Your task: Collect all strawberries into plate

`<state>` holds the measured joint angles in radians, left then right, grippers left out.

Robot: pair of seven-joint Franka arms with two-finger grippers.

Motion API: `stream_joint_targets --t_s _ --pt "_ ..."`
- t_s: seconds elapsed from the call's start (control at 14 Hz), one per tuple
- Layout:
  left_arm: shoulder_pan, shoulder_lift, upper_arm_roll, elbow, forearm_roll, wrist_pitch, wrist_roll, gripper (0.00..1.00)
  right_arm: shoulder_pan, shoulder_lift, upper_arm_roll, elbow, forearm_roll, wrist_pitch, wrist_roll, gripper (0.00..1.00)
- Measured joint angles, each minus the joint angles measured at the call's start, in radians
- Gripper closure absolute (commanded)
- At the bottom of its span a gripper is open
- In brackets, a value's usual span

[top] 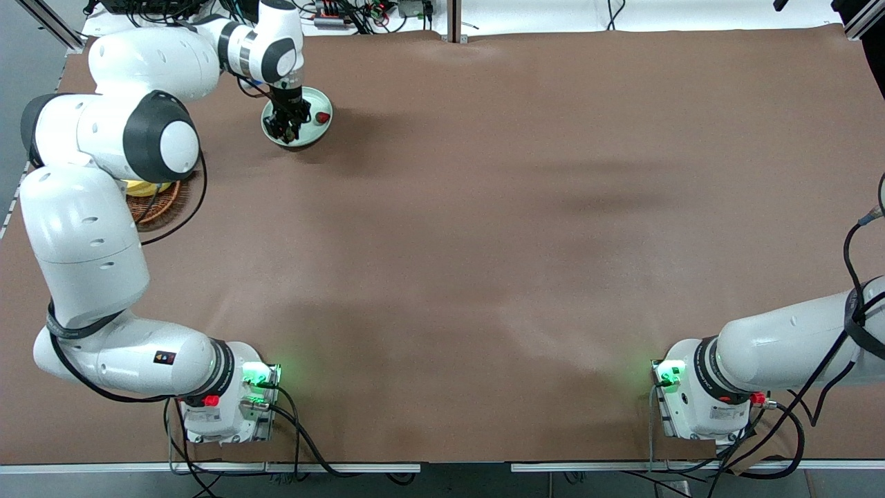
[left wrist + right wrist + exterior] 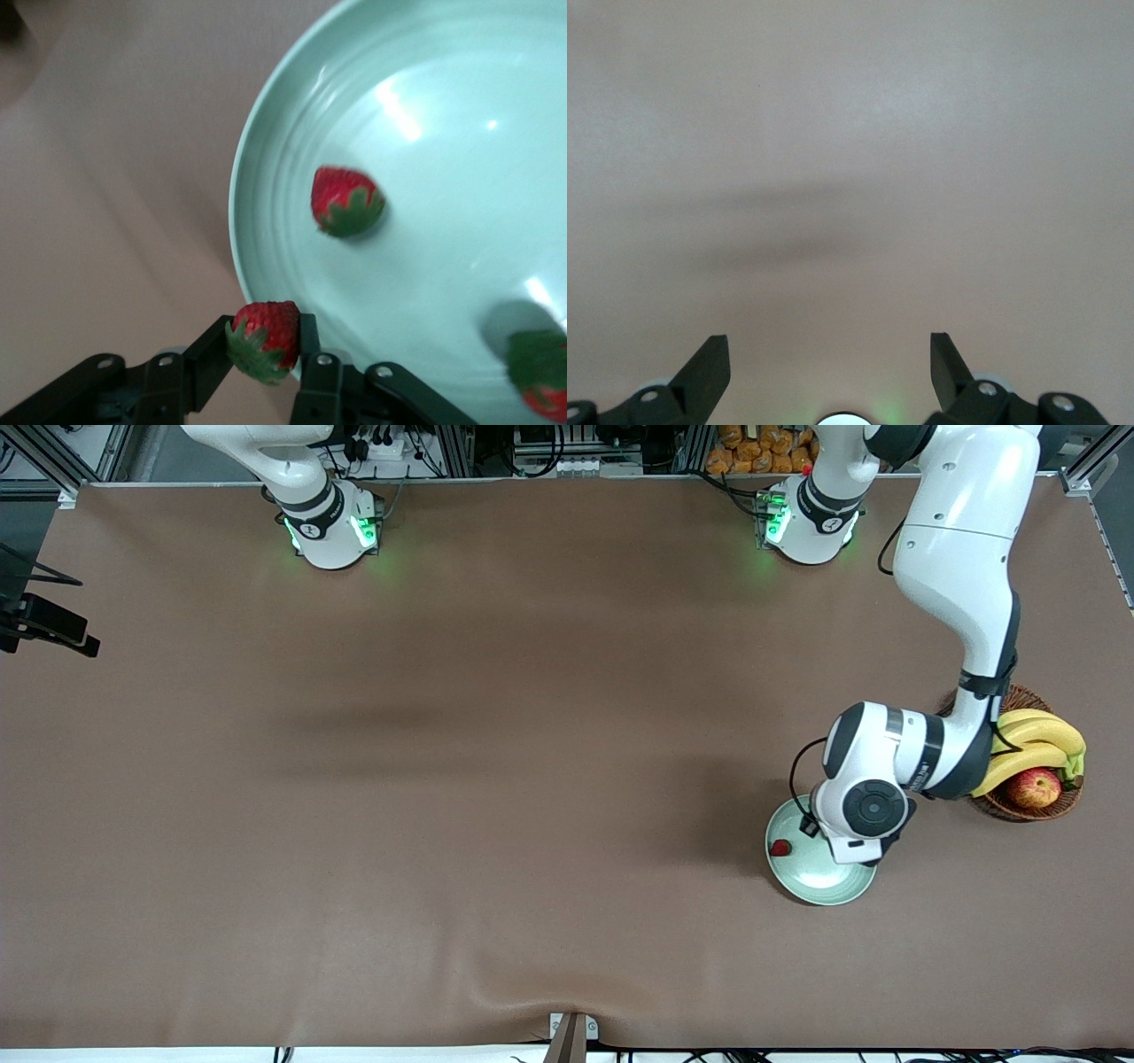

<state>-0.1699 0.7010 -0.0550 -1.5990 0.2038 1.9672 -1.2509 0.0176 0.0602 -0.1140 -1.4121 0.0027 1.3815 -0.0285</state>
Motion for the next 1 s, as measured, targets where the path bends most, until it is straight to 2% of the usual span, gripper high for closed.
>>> stream_joint_targets --t_s 0.29,0.5,1.0 --pt "0.02 -0.006 0.0 0.007 -0.01 0.01 0.012 0.0 0.0 0.001 0.0 0.0 0.0 0.0 0.0 0.0" --pt "0.032 -0.027 0.0 0.052 -0.01 0.014 0.022 0.0 0.0 0.001 0.0 0.0 0.0 0.0 0.0 0.0" --pt "0.083 -0.194 0.0 0.093 -0.059 0.011 0.356 0.0 0.006 0.002 0.001 0.0 0.0 0.001 0.0 0.0"
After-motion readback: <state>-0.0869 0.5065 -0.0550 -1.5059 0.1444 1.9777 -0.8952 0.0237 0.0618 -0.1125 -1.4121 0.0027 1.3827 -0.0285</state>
